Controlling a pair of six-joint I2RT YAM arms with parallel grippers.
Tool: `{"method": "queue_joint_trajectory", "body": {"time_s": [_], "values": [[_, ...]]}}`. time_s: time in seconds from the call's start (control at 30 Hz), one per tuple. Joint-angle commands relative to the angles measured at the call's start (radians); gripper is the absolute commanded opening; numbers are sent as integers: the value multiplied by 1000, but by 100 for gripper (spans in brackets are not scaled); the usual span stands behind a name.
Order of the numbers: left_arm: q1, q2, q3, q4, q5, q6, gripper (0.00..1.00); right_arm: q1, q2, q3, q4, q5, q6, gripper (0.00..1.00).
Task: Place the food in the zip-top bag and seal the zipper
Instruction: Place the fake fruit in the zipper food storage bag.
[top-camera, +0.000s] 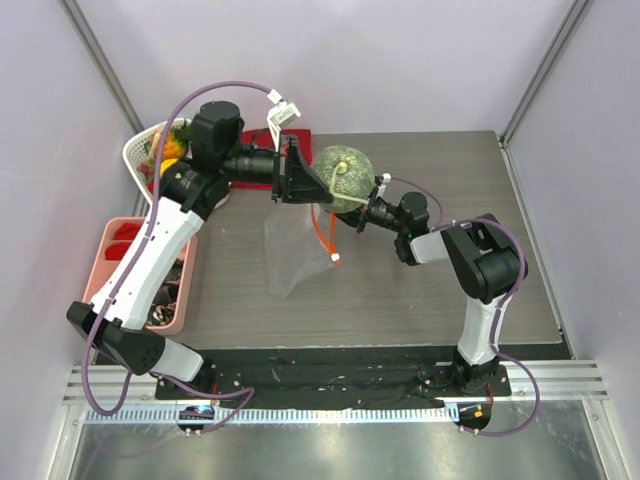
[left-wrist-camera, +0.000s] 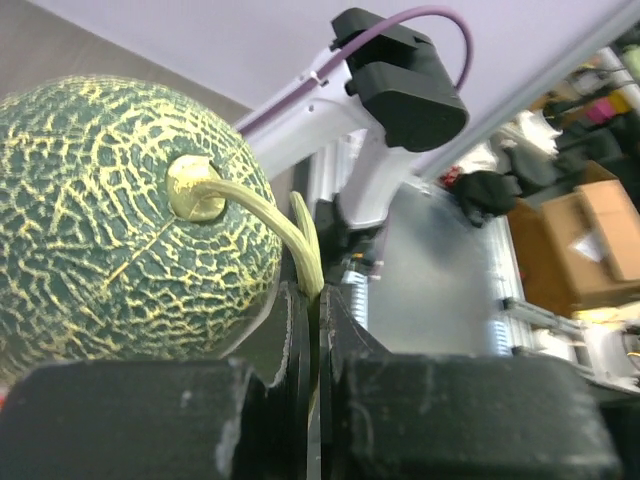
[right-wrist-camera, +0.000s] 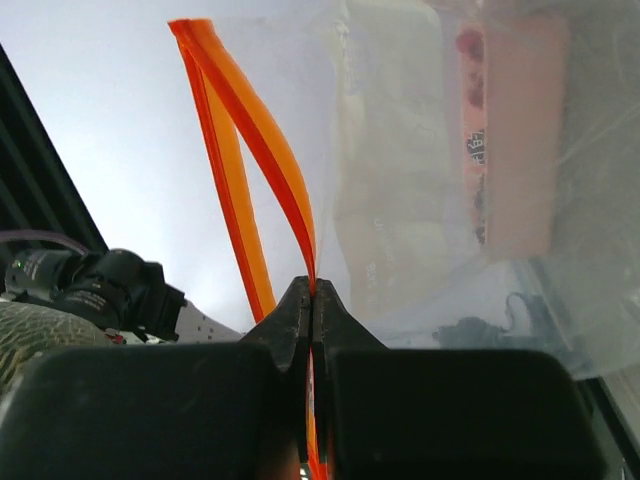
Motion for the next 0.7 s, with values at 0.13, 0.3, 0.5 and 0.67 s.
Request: {"method": "queue_joint_trajectory", "body": {"time_s": [0.13, 0.3, 0.5, 0.67], "values": [[-22, 26, -228, 654, 81, -496, 0, 3, -122, 40, -10, -31, -187, 1], [9, 14, -422, 828, 121, -618, 0, 3, -131, 43, -20, -43, -193, 1], [118, -3, -532, 918, 152, -684, 0, 1, -147, 23, -46, -56, -222, 1], [222, -40, -492, 488, 194, -374, 0, -13, -148, 28, -59, -65, -227, 1]]}}
